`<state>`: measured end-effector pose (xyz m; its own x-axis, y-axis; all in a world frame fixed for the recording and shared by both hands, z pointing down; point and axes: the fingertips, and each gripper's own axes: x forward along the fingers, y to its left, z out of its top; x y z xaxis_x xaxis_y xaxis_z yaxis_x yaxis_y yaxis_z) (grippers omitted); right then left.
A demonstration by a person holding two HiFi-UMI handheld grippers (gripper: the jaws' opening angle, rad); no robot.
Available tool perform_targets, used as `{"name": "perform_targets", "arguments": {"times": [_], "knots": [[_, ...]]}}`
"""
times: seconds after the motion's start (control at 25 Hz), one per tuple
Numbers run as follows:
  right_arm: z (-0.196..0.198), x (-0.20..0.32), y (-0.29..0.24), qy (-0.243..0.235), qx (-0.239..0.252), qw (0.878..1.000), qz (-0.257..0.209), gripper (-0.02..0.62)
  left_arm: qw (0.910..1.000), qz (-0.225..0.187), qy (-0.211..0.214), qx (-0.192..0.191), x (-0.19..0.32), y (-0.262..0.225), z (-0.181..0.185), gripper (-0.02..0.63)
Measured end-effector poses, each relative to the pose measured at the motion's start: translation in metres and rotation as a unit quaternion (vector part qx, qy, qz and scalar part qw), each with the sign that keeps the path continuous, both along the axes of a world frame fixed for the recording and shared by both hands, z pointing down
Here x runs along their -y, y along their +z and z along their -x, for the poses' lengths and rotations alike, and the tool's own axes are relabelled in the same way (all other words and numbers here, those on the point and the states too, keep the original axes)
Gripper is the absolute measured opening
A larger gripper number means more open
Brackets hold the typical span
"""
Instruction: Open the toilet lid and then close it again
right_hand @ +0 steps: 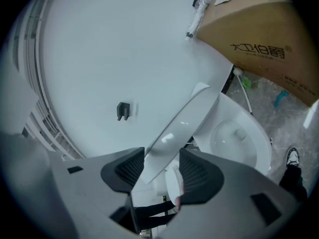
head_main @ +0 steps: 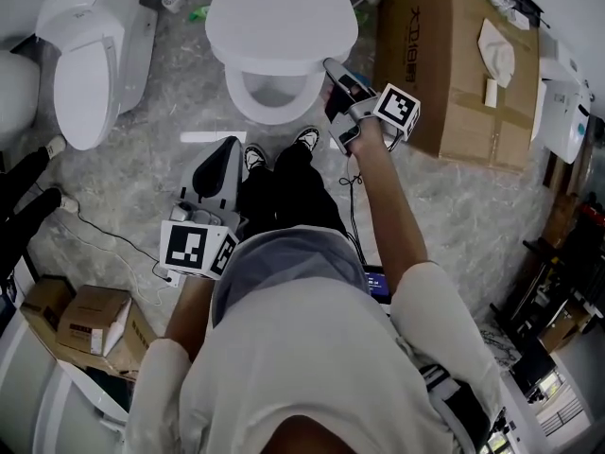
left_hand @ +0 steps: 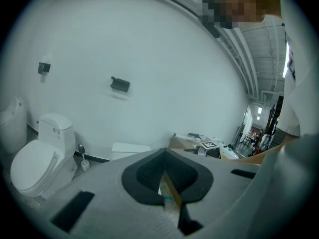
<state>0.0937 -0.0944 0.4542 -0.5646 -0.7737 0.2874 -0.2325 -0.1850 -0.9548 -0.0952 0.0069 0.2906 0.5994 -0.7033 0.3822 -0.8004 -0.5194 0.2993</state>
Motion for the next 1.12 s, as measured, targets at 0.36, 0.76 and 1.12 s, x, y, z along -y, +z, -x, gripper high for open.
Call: {"name": "perform_targets", "arguments": {"times": [0.36,0.76,1.12], "knots": [[-0.007,0.034,-0.032,-0.007,0.000,1.000,-0.017,0.180,0.9998,-0.017,-0.005,0.005,0.011,-0.016,-0.012,0.008],[-0.015,0.072,-0.057,-0.033,-0.020,0.999,-0.030,0.138,0.9993,-0.036,-0.011,-0.002,0.036,-0.032,-0.042,0.008],[-0.021,0.102,-0.074,-0.018,-0.031,0.999,-0.032,0.138,0.9986,-0.048,0.014,-0.018,0.063,-0.042,-0.047,0.008]]}}
